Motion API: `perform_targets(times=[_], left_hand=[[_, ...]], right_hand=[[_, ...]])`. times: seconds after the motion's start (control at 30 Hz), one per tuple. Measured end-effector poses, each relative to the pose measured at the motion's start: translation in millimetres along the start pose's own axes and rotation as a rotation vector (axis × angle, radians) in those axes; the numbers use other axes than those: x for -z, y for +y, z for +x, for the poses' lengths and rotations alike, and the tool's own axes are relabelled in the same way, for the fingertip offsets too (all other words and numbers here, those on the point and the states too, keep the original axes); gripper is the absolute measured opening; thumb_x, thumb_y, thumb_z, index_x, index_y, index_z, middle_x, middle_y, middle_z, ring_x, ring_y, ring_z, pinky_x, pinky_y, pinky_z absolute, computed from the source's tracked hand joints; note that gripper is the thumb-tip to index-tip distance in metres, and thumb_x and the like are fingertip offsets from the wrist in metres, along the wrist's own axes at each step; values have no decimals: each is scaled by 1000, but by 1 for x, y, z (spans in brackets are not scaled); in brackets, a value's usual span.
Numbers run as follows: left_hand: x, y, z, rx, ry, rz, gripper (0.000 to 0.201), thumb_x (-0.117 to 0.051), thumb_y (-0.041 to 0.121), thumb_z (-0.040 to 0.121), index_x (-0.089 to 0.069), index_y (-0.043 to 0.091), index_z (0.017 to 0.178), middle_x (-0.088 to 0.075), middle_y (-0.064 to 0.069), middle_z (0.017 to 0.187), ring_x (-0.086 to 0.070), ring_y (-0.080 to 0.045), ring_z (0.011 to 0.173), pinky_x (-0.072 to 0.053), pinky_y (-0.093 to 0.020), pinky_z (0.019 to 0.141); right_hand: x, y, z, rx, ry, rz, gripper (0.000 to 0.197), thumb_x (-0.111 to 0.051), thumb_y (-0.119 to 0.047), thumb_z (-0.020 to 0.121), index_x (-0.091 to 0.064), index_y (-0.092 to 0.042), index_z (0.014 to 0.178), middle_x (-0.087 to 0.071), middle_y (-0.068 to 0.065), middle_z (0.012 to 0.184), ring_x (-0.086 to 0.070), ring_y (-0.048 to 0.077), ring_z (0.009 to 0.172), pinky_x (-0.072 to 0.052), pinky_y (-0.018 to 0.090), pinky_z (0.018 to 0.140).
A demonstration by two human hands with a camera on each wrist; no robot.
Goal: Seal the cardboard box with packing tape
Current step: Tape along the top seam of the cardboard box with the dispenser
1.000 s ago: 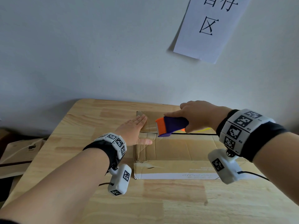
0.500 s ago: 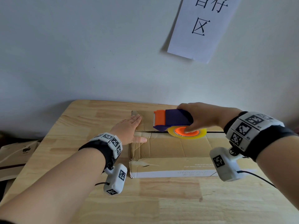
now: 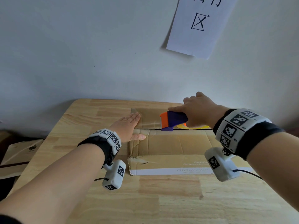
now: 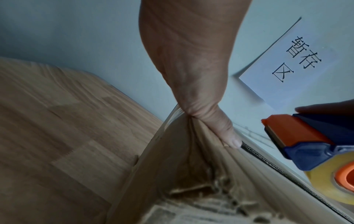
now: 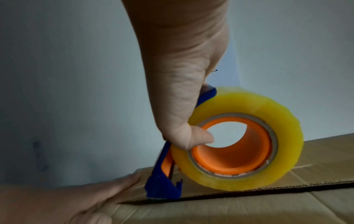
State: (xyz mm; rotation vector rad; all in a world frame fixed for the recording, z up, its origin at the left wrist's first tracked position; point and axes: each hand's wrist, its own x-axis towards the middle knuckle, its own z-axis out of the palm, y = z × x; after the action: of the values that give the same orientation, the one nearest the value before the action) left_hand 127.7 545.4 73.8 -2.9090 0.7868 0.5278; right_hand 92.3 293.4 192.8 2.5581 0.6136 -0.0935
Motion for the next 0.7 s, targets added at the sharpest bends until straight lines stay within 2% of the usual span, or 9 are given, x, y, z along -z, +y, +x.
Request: perform_targets(times=[0.07,0.27,0.43,0.57,0.7], left_hand=[[0,1,0,8,-6,12,102,-11,78,74,17,13,147,20,-1,156,12,-14,144,1,-34,118],[0,6,-1,47,-27,61,92,-17,72,85,18,13,146,21,-2,156,13,-15,144,2,-36,118],[3,31,-4,107,-46,156,92,-6,74,84,18,9,146,22,-7,154,18,-20,143,9,-46,116],[-6,71,-4,0,-73,19,92,-7,73,85,17,10,146,25,-7,153,20,-19,142,11,-43,116],[-4,61,-8,-61,-78,-2,85,-11,69,88,15,15,148,23,-3,155,19,-13,142,11,-40,116]], right_hand=[[1,-8,5,0,-10,-18,56,-45,-34,87,-31,-49,138,-56,1,104,-54,20,90,-31,35,84],[-9,-19,11,-36,-65,15,47,-45,-32,86,-42,-46,130,-56,1,103,-49,21,86,-30,36,84],[-13,-19,16,-62,-71,70,42,-46,-29,84,-48,-44,124,-50,-1,93,-43,21,80,-27,36,77],[-17,-21,17,-58,-60,89,41,-47,-30,84,-49,-43,123,-47,-2,90,-43,19,79,-26,36,76],[-18,-19,17,-47,-51,114,41,-45,-29,84,-50,-45,122,-47,-3,88,-46,19,78,-26,35,76]])
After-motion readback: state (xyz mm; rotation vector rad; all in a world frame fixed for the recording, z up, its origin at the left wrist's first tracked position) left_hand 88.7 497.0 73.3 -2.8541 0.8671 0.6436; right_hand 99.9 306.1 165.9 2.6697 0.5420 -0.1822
